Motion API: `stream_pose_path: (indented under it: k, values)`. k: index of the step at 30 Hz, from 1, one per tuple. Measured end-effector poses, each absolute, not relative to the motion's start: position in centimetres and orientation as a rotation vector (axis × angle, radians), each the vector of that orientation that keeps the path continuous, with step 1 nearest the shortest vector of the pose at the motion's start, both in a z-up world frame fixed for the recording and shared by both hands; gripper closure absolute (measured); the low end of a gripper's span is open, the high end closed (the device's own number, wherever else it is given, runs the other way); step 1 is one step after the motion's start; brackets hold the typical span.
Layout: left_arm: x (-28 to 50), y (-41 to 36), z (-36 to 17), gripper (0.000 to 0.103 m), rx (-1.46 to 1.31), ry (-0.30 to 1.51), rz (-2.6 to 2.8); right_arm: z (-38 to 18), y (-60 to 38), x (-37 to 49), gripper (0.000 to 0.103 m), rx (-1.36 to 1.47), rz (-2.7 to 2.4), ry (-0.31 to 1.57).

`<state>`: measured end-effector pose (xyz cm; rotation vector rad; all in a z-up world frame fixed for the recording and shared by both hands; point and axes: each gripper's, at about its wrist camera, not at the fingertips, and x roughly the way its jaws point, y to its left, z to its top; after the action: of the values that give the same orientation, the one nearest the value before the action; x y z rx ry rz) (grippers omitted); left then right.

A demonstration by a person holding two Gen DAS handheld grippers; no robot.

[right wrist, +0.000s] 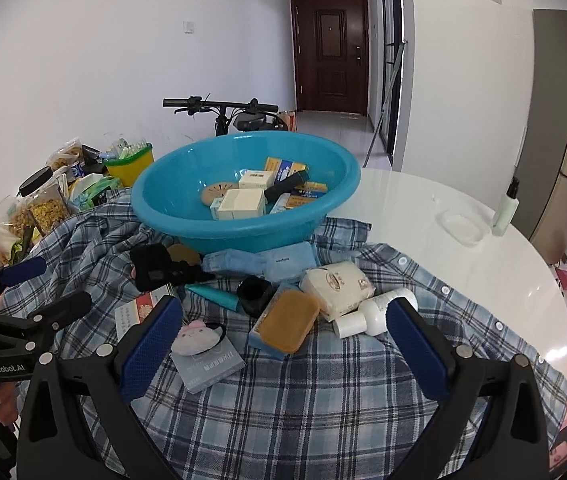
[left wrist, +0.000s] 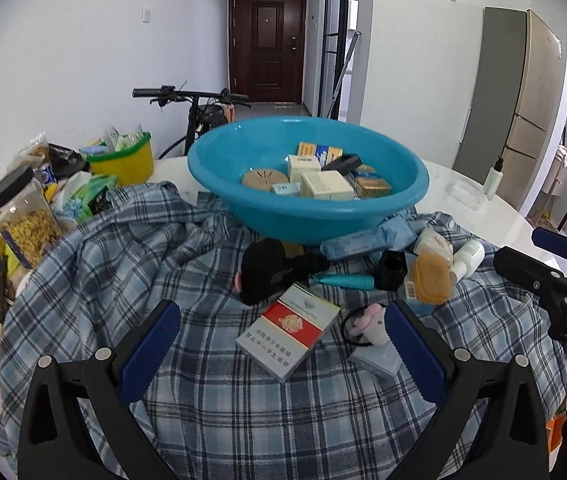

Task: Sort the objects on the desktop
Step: 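Move both tools toward the items in front of the turquoise basin, then grasp the white-red cigarette pack with left tool while right tool grasps the plush toy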

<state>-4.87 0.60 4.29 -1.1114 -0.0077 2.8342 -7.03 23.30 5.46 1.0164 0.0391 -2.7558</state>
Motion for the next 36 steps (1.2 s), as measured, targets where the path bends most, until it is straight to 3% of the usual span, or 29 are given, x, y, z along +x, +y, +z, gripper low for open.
stream_pose_path:
  k: [8,13,25,32,34,35,36]
  values:
    - [-5.7,0.6,2.3,0.0,-1.14,0.056,2.811,4.2,23.4,-7.9,0.005,1.054,-2.734,0.018]
    - [-6.8,0.2,1.0,0.008,-1.183,0.042,2.777,3.4,23.6,-8.4,0.005,1.08,-2.724,0.0]
    - [-9.8,0.9,-3.2,0.008,-1.32,0.153,2.675,2.1,23.8,-9.6,0.005,1.128,-2.704,-0.007]
    - [-11.6,0.2,-5.2,0.008,-1.363,0.103,2.591,1.4,23.9,-10.5,0.005,1.164,-2.692,-0.014]
    - [-11.8,0.3,-5.4,0.012,-1.361,0.108,2.57,1.2,24.0,-10.7,0.005,1.172,-2.69,-0.015]
    - [-11.9,0.4,-5.6,0.022,-1.363,0.108,2.559,1.2,24.0,-10.7,0.005,1.174,-2.69,-0.016]
    - [-12.0,0.5,-5.7,0.025,-1.369,0.106,2.549,1.1,24.0,-10.8,0.005,1.176,-2.69,-0.016]
